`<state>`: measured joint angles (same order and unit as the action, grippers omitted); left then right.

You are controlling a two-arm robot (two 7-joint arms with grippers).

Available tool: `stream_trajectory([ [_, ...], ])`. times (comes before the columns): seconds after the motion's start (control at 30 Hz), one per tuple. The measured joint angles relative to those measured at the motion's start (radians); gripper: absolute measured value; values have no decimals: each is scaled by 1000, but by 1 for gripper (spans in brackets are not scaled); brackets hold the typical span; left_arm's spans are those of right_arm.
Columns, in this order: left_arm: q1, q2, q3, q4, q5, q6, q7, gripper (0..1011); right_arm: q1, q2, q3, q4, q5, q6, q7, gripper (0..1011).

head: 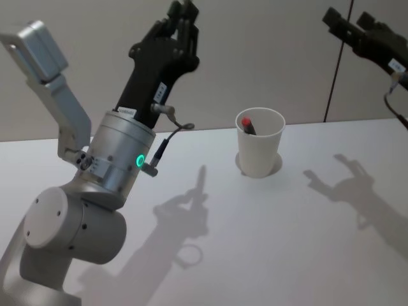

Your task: Place the pen into the pen holder.

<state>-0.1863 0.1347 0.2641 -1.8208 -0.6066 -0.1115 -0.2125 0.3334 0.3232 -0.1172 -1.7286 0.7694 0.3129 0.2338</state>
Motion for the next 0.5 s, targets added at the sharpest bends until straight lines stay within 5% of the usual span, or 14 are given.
stream_trajectory([
  [0.5,1,31,21,6,168,19,-81,156,27,-56,-4,-46,338,170,-126,1001],
])
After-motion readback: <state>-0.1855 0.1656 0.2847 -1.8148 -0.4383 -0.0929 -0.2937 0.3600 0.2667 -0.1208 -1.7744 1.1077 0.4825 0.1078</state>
